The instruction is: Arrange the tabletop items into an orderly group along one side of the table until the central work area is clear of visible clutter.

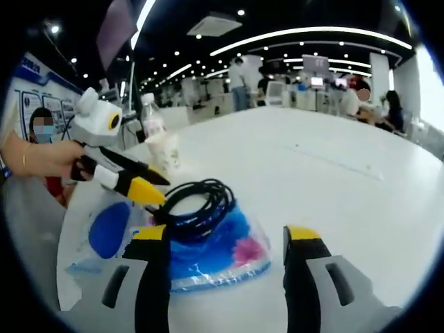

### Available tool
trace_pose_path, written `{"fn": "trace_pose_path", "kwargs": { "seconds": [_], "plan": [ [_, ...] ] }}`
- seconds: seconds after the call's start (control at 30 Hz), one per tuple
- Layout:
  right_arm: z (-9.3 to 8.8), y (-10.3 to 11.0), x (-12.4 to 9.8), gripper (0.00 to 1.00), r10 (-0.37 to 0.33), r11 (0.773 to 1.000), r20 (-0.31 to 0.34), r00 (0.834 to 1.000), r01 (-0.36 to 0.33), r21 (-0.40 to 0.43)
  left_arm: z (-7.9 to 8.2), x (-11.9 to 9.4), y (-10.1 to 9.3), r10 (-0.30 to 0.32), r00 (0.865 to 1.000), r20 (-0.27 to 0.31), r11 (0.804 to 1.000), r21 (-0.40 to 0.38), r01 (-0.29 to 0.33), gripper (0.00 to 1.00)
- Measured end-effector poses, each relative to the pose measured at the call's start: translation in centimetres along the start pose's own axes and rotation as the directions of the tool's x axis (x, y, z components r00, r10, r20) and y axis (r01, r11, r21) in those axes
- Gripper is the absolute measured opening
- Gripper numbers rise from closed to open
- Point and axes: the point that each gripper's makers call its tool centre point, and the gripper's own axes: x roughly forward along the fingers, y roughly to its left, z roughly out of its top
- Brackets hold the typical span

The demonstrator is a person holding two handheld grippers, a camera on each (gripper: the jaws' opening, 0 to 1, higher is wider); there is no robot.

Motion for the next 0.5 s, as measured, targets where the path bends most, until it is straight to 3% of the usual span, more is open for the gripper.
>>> {"fn": "trace_pose_path", "kwargs": {
  "seconds": [0.2, 0.3, 0.5],
  "plan": [
    [-1.1, -0.2, 0.8, 0.56, -0.006, 1.0, -0.037, 0.999, 0.006, -0.024, -0.2, 0.5, 0.3, 0.037, 0.999, -0.006, 0.999, -0.011, -0.037, 0.32],
    [-1.6, -0.2, 1.1, 0.52, -0.012, 0.999, -0.054, 0.998, 0.011, -0.035, -0.3, 0.7, 0.6, 0.05, 0.999, -0.018, 0.997, -0.06, -0.051, 0.23],
    [-1.5, -0.6, 1.1, 0.5, -0.034, 0.999, -0.054, 0.998, 0.031, -0.041, -0.4, 0.7, 0.5, 0.059, 0.998, -0.028, 0.995, -0.077, -0.061, 0.19]
  ]
}}
